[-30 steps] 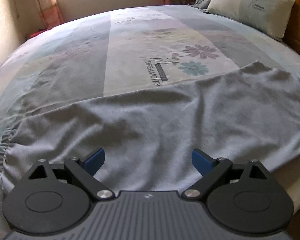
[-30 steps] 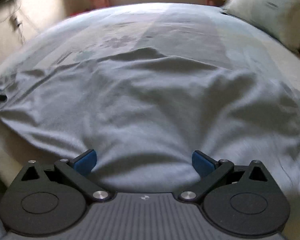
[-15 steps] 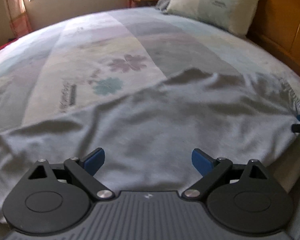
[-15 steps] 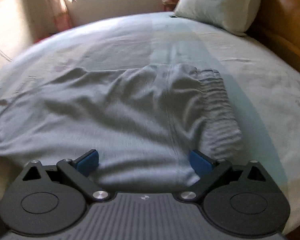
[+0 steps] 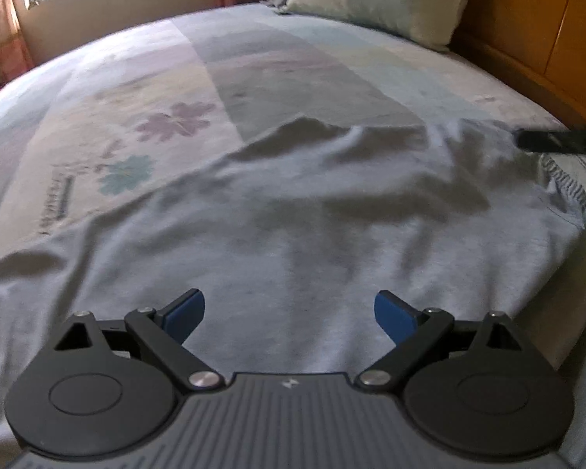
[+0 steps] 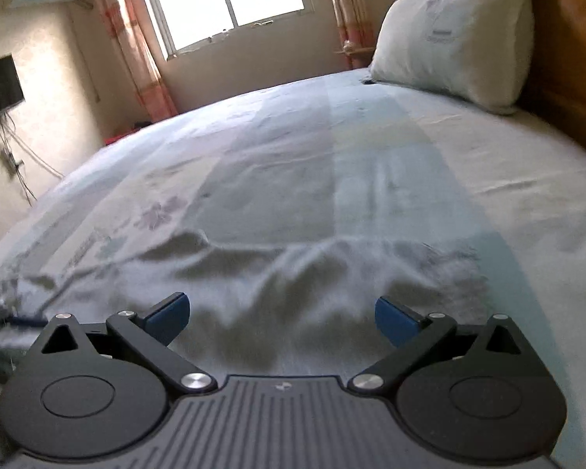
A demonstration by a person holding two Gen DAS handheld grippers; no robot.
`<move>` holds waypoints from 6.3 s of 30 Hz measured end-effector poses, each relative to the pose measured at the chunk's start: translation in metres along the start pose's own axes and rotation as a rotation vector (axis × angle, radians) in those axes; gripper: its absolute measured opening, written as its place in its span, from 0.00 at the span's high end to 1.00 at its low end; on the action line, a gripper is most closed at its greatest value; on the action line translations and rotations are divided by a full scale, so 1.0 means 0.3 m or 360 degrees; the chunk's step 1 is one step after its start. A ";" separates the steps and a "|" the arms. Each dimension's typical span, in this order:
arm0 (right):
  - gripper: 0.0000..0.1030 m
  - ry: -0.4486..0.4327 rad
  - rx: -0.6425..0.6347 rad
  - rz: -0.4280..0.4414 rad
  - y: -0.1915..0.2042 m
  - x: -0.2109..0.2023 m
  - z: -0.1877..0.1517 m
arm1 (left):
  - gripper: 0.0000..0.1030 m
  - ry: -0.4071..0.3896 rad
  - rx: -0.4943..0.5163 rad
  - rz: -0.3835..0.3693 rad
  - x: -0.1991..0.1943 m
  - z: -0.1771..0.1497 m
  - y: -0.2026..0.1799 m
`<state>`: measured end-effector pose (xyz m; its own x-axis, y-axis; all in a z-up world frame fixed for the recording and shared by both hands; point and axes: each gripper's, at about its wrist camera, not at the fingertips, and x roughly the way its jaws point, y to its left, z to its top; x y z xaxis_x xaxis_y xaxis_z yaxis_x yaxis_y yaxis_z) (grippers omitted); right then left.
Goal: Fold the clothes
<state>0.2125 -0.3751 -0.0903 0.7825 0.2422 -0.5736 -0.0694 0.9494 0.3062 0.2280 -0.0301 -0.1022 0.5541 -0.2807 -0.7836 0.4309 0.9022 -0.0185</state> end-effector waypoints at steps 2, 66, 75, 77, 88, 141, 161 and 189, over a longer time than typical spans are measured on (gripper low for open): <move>0.00 0.0055 0.0000 -0.0025 -0.018 0.065 0.015 | 0.09 0.0014 -0.0021 -0.0024 0.017 -0.007 -0.001; 0.00 0.0326 -0.0269 -0.0265 0.186 0.030 -0.261 | 0.03 0.0020 -0.0853 0.0372 -0.042 -0.041 0.881; 0.00 0.0356 -0.0258 -0.0306 0.201 0.053 -0.241 | 0.03 -0.0057 -0.0740 0.0395 -0.068 -0.033 0.911; 0.00 0.0357 -0.0231 -0.0294 0.214 0.034 -0.230 | 0.02 -0.0088 -0.0589 0.0418 -0.131 -0.051 0.871; 0.19 0.0293 -0.0801 0.0466 0.793 0.108 -0.167 | 0.02 -0.0054 -0.0647 0.0472 -0.221 -0.255 0.987; 0.36 0.0555 -0.0847 0.0203 0.936 0.353 -0.242 | 0.02 -0.0221 -0.0159 0.0218 -0.188 -0.186 0.850; 0.12 0.0513 -0.0785 0.0256 0.899 0.340 -0.272 | 0.02 -0.0180 -0.0556 0.0387 -0.193 -0.333 1.133; 0.02 0.0457 -0.0678 0.0166 0.852 0.218 -0.271 | 0.02 -0.0256 -0.0327 0.0281 -0.231 -0.238 0.907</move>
<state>0.1956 -0.1004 -0.1112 0.5608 0.3281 -0.7602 -0.4301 0.9000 0.0711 0.2560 0.2583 -0.0973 0.7202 -0.1474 -0.6779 0.1741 0.9843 -0.0290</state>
